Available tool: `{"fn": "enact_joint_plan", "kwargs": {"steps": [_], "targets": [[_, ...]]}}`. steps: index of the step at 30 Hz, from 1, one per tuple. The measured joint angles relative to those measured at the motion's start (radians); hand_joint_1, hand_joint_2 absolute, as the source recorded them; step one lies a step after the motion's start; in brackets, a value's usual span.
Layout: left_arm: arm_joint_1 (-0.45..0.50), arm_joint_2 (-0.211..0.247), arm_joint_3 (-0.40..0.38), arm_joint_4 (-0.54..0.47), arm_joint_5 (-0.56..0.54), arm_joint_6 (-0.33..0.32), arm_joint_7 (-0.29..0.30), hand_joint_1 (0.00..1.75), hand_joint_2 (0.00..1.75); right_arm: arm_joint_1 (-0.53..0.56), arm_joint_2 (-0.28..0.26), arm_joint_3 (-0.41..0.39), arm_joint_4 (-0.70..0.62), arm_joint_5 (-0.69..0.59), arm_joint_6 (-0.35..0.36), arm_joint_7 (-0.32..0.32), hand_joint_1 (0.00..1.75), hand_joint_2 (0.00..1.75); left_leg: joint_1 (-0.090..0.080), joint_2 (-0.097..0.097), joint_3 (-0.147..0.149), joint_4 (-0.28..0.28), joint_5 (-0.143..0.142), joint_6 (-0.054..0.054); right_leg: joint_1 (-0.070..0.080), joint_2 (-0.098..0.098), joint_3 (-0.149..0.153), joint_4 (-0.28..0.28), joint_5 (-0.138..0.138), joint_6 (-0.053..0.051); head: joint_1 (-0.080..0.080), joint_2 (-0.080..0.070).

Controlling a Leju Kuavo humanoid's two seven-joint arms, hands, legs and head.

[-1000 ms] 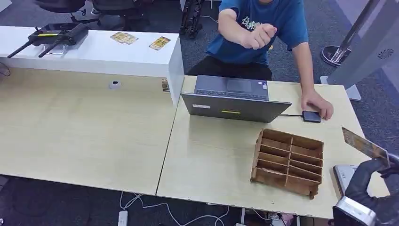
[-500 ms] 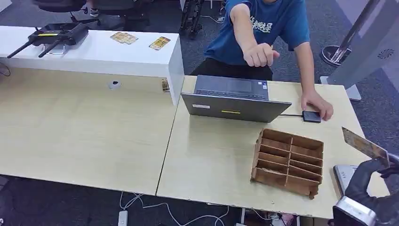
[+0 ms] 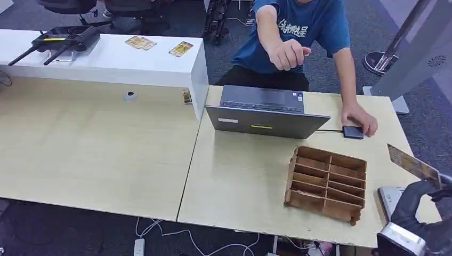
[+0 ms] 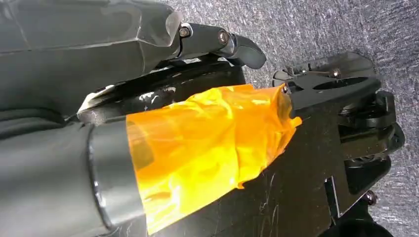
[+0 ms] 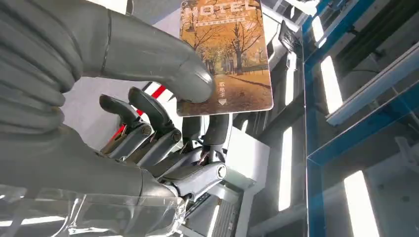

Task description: Pass the card to the sensor for recognition and then transmit it.

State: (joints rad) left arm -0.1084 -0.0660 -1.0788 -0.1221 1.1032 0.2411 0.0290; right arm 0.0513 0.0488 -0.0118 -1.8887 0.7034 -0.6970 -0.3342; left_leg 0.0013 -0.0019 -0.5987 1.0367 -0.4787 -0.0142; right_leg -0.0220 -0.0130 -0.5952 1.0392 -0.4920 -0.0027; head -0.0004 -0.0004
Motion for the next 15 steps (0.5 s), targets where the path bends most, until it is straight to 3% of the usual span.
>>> {"fn": "enact_joint_plan", "kwargs": {"steps": [1,2,4,5,7,9,15], "targets": [[-0.001,0.0,-0.001,0.0,-0.028,-0.008,0.012,0.0,0.0,-0.026,0.001,0.002,0.013,0.042,0.036,0.041,1.75,1.75,0.0,0.0,-0.007,-0.001,0.0,0.0,0.0,0.0,0.0,0.0,0.0,0.0,0.0,0.0],[-0.005,0.0,-0.013,0.0,-0.058,-0.02,0.029,0.0,0.0,-0.112,0.001,0.011,0.078,0.126,0.084,0.122,1.75,1.75,0.0,0.006,-0.006,-0.001,0.0,-0.002,0.0,0.006,-0.003,0.001,0.003,-0.004,0.001,0.0],[-0.027,0.001,-0.049,0.0,-0.077,-0.03,0.061,0.0,0.0,-0.368,0.002,0.043,0.286,0.324,0.212,0.334,1.75,1.75,0.0,0.024,-0.003,-0.001,0.001,-0.003,-0.001,0.025,-0.008,0.002,0.01,-0.004,0.0,0.0],[-0.036,0.002,-0.063,0.0,-0.079,-0.034,0.075,0.0,0.0,-0.498,0.002,0.062,0.442,0.368,0.205,0.397,1.75,1.75,0.0,0.026,-0.004,0.0,0.004,-0.002,-0.002,0.027,-0.011,0.002,0.013,-0.002,-0.002,0.0],[-0.042,0.002,-0.085,0.0,-0.085,-0.039,0.077,0.0,0.0,-0.684,0.002,0.088,0.637,0.355,0.112,0.396,1.75,1.75,0.0,0.015,-0.001,0.001,0.014,-0.001,-0.001,0.017,-0.013,0.001,0.015,0.0,0.0,0.0],[-0.043,0.002,-0.102,0.0,-0.084,-0.04,0.076,0.0,0.0,-0.765,0.002,0.117,0.735,0.336,0.081,0.41,1.75,1.75,0.0,0.001,-0.003,0.001,0.017,-0.002,0.0,0.004,-0.011,0.001,0.016,-0.001,0.0,0.0],[-0.043,0.003,-0.122,0.0,-0.077,-0.041,0.076,0.0,0.0,-0.81,-0.004,0.177,0.821,0.323,0.082,0.433,1.75,1.75,0.0,-0.002,-0.004,-0.001,0.016,-0.003,0.0,0.001,-0.011,0.001,0.014,-0.002,0.0,0.0]]}}
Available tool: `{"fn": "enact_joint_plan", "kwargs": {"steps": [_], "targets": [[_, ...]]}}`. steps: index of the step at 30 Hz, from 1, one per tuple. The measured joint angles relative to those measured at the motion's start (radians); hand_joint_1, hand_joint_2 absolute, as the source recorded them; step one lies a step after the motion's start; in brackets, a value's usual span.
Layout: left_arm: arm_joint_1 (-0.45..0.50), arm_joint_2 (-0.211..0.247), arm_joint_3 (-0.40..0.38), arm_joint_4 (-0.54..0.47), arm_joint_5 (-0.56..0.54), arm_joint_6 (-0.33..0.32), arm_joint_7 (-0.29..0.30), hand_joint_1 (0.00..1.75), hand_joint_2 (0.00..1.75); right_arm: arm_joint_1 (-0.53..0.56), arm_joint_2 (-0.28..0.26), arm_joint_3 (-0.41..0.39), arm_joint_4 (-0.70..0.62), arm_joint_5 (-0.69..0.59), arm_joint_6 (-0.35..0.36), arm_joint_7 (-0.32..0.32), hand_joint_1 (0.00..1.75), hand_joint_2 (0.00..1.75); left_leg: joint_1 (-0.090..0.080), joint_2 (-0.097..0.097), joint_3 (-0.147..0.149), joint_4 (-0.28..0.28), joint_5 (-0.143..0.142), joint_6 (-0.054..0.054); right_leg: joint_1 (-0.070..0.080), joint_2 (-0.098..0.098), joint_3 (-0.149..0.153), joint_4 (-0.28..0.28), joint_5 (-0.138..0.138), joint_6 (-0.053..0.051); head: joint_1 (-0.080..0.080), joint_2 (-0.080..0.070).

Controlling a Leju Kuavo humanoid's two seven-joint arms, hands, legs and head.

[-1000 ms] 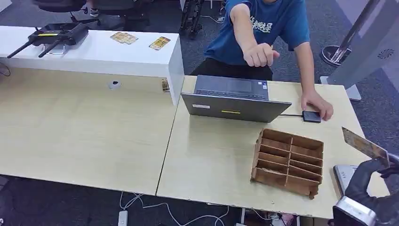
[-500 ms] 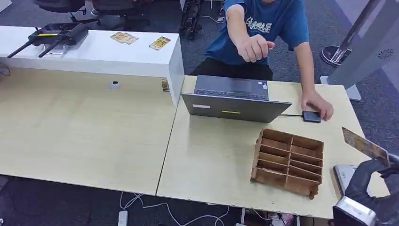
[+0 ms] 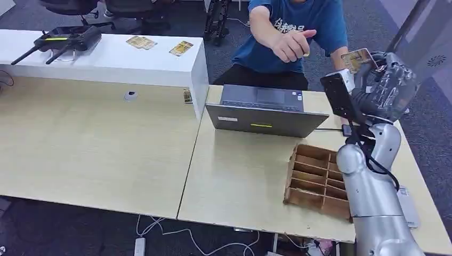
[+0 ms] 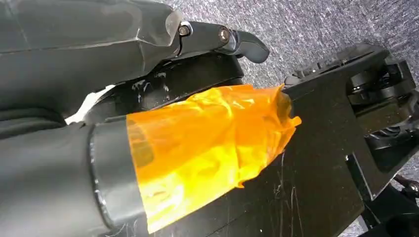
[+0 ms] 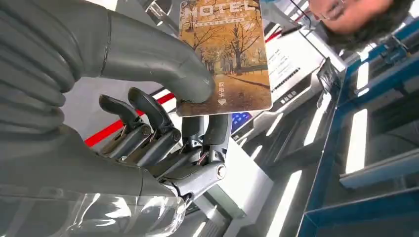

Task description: Pass the card to the sensor for recognition and then transmit it.

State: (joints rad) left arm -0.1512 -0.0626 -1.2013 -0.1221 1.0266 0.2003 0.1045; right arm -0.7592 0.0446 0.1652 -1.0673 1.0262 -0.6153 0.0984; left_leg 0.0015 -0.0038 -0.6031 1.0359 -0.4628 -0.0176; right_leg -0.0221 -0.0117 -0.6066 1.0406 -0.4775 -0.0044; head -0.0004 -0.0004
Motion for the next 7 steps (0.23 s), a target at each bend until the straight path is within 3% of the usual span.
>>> {"fn": "enact_joint_plan", "kwargs": {"steps": [7], "targets": [[0.0,0.001,-0.005,0.0,0.006,0.0,-0.002,0.0,0.0,-0.013,-0.008,0.028,0.02,-0.003,0.002,0.013,1.75,1.75,0.0,0.0,-0.001,0.0,0.0,0.0,0.0,0.0,0.0,0.0,0.0,0.001,0.0,0.0]]}}
